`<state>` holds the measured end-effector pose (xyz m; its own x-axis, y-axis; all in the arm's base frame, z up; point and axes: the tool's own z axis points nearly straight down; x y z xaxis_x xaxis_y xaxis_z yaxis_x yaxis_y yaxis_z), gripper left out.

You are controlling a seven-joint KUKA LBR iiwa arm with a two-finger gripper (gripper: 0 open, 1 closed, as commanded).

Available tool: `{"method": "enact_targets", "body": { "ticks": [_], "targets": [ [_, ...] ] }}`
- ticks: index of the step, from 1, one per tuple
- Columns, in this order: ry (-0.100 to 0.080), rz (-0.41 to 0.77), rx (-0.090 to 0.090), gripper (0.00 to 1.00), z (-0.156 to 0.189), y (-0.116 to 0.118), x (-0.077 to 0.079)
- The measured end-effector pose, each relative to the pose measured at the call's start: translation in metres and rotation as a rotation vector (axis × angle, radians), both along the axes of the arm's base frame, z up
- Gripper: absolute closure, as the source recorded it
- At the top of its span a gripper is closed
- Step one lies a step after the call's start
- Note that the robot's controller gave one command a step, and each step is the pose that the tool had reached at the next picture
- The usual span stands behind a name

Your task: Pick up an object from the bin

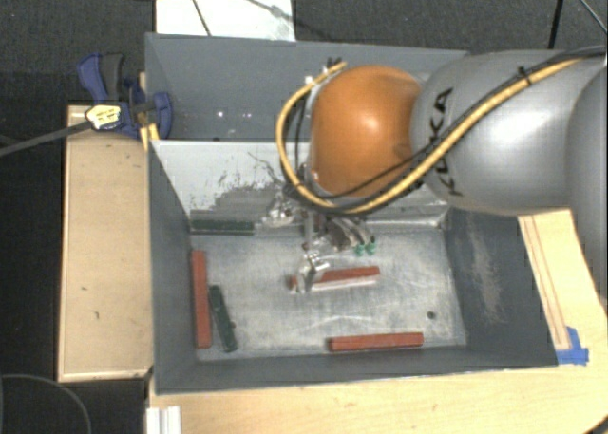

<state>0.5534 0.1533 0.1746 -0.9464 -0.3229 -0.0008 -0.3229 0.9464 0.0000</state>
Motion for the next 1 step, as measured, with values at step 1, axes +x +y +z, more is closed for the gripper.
{"method": "enact_targets", "body": {
  "ticks": [1],
  "targets": [
    [-0.01,0.038,0.001,0.0,-0.045,-0.0026,0.0088]
  ]
}}
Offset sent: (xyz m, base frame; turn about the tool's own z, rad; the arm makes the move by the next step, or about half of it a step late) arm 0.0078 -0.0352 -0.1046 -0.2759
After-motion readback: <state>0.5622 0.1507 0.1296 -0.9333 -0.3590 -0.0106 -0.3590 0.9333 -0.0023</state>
